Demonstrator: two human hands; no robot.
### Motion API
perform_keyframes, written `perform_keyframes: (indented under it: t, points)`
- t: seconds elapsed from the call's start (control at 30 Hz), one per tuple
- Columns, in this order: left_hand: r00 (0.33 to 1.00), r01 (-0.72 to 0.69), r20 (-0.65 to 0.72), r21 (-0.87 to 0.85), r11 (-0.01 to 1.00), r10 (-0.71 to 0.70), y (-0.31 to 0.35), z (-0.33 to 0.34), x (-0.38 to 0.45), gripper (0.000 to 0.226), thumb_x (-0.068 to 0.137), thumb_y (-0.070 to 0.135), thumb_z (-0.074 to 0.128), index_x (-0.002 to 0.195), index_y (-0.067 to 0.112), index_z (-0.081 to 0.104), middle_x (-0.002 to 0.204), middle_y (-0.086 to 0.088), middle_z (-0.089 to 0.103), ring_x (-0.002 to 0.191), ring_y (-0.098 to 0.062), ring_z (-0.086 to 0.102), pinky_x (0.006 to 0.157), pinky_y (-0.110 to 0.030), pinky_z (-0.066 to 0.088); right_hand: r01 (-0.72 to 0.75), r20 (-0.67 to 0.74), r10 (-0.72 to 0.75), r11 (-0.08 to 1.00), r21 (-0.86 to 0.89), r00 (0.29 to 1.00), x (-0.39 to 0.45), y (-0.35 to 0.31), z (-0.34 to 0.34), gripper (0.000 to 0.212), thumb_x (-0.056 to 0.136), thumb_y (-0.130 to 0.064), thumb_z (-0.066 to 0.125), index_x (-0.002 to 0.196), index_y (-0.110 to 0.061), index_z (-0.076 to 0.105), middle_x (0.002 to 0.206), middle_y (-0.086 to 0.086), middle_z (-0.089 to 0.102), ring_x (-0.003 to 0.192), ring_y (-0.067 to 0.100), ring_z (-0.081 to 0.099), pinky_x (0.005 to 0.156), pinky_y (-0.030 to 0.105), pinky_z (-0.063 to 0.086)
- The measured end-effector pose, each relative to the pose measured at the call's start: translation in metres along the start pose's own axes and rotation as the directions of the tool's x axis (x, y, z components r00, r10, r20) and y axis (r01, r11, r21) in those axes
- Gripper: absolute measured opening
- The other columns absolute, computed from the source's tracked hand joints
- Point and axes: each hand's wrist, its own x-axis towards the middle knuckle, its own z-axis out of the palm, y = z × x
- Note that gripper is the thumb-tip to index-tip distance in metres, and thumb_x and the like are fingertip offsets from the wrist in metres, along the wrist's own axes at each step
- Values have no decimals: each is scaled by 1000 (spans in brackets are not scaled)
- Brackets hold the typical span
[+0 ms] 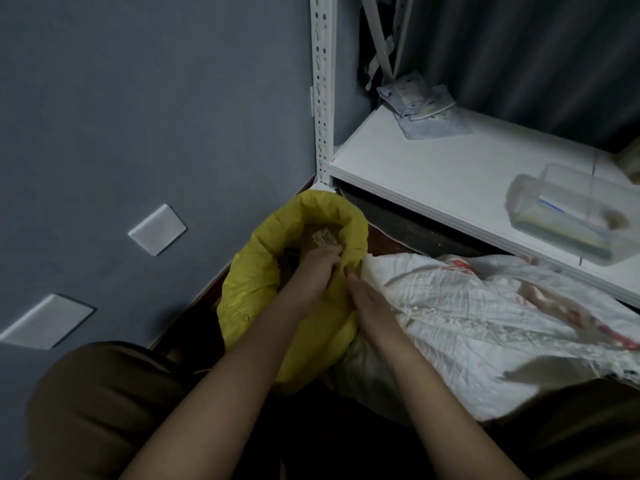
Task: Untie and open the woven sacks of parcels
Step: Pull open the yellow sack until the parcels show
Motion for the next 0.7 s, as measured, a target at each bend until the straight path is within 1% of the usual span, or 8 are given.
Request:
perform_keyframes:
  t: [0.1, 0.17, 0.23, 0.33, 0.4, 0.53, 0.63, 0.7]
  points:
    - [999, 19, 36, -148, 989, -14, 0, -11, -7, 35, 83, -3, 42, 98, 13, 70, 101, -14, 63, 92, -26, 57, 88, -41, 43, 95, -159, -100, 995, -38, 982, 13, 5, 14, 44, 94, -31, 56, 137, -22, 50, 122, -12, 51, 118, 8, 48, 103, 30, 40]
    - [997, -38, -66, -15, 999, 37, -6, -14, -15, 39, 90, -2, 47, 108, 27, 65, 104, 0, 67, 94, -15, 60, 87, -31, 47, 76, -217, -46, 988, 131, 975, 21, 9, 21, 36, 92, -21, 59, 128, -21, 58, 122, -6, 59, 113, 13, 57, 99, 36, 47]
    - [984, -77, -133, 293, 953, 120, -12, -15, -25, 23, 97, 19, 50, 114, 26, 62, 100, 8, 64, 91, -8, 58, 79, -21, 47, -19, -132, 81, 910, 413, 988, 32, 13, 17, 26, 94, -15, 55, 118, -19, 64, 115, 6, 67, 104, 21, 64, 91, 40, 53]
    - [999, -2, -37, 333, 943, 15, -26, -14, -32, 20, 95, 34, 53, 105, 24, 67, 90, 12, 64, 82, -2, 60, 69, -17, 47, -82, 4, 106, 744, 664, 994, 40, 15, 10, 29, 99, -7, 43, 126, -8, 55, 114, 15, 64, 99, 26, 64, 80, 35, 56]
    - [995, -64, -48, 368, 928, 88, -33, -9, -31, 10, 91, 28, 60, 86, 24, 68, 76, 10, 66, 70, -3, 62, 60, -16, 48, -14, -63, 55, 857, 515, 997, 40, 16, 10, 29, 99, -9, 45, 126, -11, 54, 117, 14, 63, 104, 27, 62, 85, 36, 54]
    - [920, -197, -117, 688, 699, 375, -44, -2, -20, 19, 92, 14, 53, 82, 12, 69, 74, 0, 64, 67, -12, 58, 60, -24, 43, 63, -271, -61, 998, -1, 961, 29, 16, 5, 28, 92, -24, 59, 118, -15, 57, 112, 2, 62, 104, 19, 59, 83, 26, 47]
    - [826, -286, 22, 878, 384, 564, -46, 6, -18, 24, 91, 15, 48, 80, 10, 68, 75, -4, 66, 67, -19, 62, 60, -28, 45, -144, -120, 204, 913, 382, 972, 11, 15, 10, 35, 92, -42, 56, 109, -12, 65, 104, 10, 71, 95, 22, 68, 78, 31, 54]
    - [786, -356, 103, 882, 309, 610, -46, 6, -22, 34, 86, 22, 38, 77, 9, 68, 74, -5, 68, 66, -20, 64, 60, -28, 49, -186, -56, 244, 854, 486, 968, 12, 16, 16, 32, 93, -38, 58, 107, -11, 67, 98, 12, 73, 91, 24, 70, 77, 34, 56]
